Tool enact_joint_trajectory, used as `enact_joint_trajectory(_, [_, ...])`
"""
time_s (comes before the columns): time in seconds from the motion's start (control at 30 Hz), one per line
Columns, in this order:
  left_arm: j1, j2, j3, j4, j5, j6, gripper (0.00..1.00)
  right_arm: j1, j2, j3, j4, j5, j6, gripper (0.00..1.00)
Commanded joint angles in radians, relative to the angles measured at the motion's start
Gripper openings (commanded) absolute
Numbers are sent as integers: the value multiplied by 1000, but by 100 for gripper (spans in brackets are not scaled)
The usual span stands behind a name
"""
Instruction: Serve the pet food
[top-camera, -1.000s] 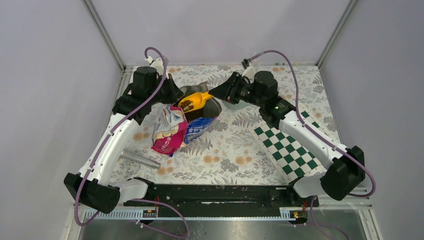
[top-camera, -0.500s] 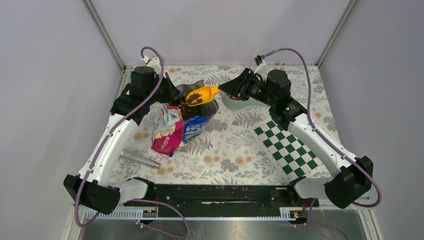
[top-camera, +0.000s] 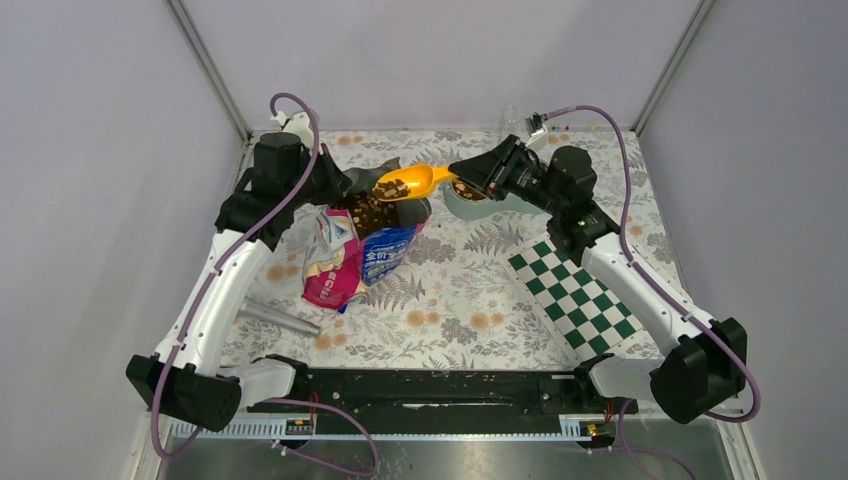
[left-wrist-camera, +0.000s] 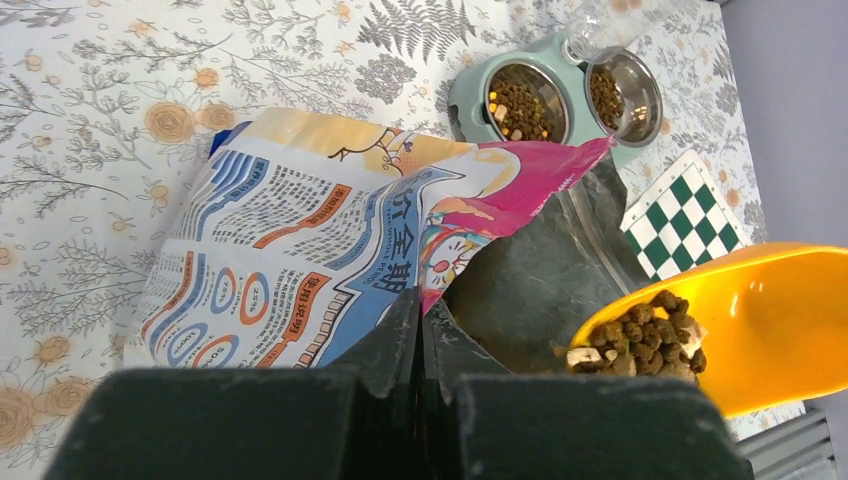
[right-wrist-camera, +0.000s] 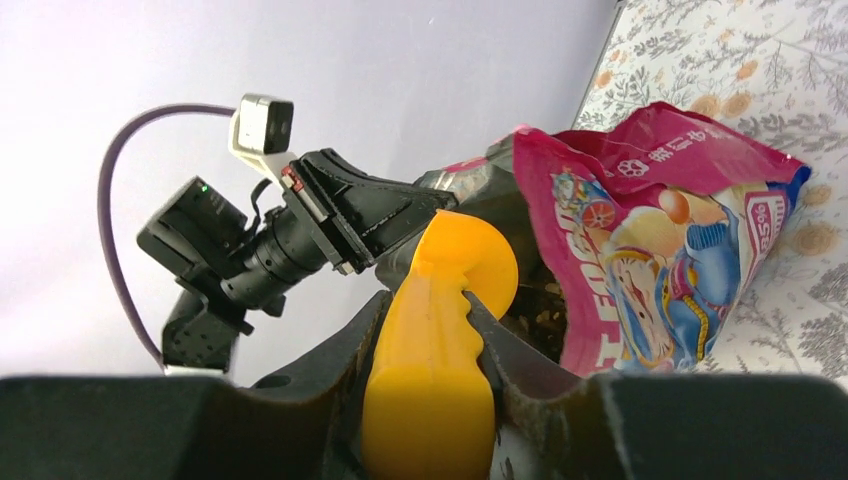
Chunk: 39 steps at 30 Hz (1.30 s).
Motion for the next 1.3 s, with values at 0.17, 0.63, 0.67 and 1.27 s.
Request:
enact_joint_trajectory(0.17, [66, -50, -20, 30, -31, -12, 0, -37, -28, -94, 335, -22, 280, 0])
enact_joint_trajectory(0.63, [96, -47, -15, 31, -15, -26, 0, -40, 20, -153, 698, 5, 452, 0])
enact_joint_trajectory(0.67, [95, -47, -14, 31, -12, -27, 0, -40, 24, -154, 712, 8, 462, 0])
enact_joint_trajectory(1.27, [116, -69, -35, 25, -19, -11, 0, -234, -77, -234, 519, -26, 317, 0])
